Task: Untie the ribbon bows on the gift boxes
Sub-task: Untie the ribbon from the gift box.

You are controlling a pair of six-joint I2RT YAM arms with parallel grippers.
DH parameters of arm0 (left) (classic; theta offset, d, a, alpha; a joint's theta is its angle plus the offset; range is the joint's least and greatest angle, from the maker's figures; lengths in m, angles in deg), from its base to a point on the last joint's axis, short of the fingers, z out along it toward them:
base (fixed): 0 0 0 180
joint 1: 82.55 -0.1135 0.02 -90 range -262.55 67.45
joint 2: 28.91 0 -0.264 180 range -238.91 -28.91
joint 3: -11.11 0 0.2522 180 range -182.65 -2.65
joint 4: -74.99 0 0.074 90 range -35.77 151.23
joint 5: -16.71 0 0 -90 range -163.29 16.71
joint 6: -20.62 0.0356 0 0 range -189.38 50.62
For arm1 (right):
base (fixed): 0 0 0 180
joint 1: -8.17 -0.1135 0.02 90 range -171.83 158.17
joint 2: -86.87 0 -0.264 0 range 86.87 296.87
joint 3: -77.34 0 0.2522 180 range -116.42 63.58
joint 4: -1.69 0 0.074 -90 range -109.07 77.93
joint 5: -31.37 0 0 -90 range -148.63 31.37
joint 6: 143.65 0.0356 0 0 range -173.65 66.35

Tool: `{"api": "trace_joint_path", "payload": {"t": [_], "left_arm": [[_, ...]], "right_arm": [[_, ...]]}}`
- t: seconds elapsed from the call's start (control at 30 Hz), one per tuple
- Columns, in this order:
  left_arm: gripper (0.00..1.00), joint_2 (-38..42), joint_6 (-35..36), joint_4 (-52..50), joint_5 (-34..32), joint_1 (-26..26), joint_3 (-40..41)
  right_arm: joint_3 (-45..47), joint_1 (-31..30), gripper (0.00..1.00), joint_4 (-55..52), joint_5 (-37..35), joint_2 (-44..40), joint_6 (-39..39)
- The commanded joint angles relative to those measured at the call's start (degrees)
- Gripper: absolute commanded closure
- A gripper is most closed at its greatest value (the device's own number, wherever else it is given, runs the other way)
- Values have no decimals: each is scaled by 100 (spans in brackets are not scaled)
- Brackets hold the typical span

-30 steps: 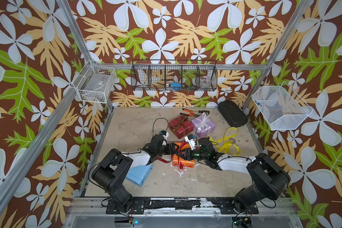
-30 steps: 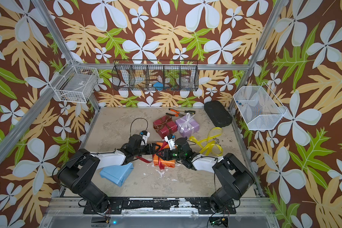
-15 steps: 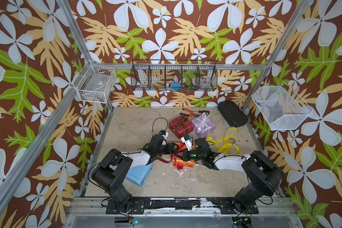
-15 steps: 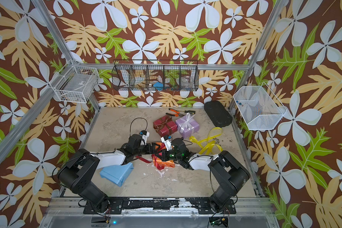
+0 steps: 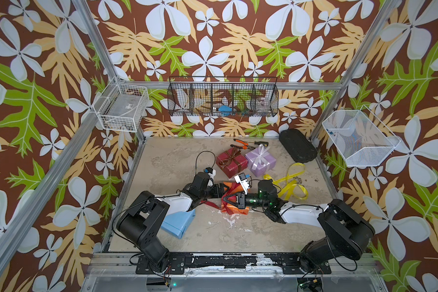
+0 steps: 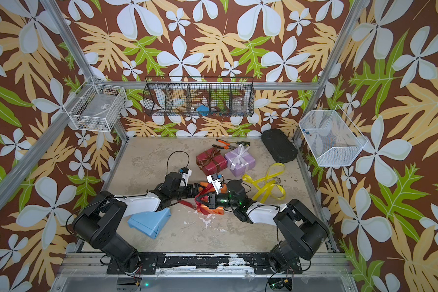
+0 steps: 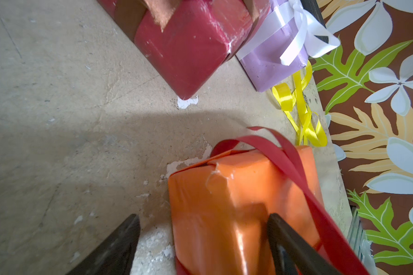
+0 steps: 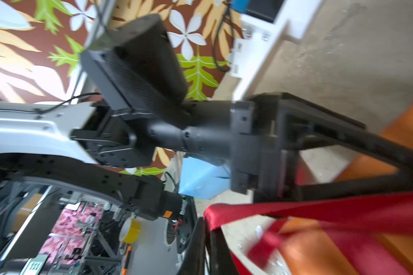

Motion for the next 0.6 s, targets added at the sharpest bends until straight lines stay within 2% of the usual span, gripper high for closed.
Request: {"api": "trace_joint_path", "payload": {"t": [0.0,0.13,0.27,0.4,0.47,0.57], "left_arm": [[15,-76,107,-513,-34,12,42],[15,-76,113,-508,-34,13,51],[15,-58,120,-508,-35,13,37],[14,2,100,-542,-18,13,-6],[14,83,65,-575,55,-4,-49],[12,322,16,-696,128,-67,-150]], "right_arm": [[19,-13,88,1460,553,89,793],[54,-24,80,2257,762,180,1340],[-87,-146,75,1960,823,-90,1191],[-497,-437,71,28,485,-701,-26],[-821,-680,70,-1365,-10,-1005,-911],[-1197,-934,70,-2788,-554,-1126,-1725]]}}
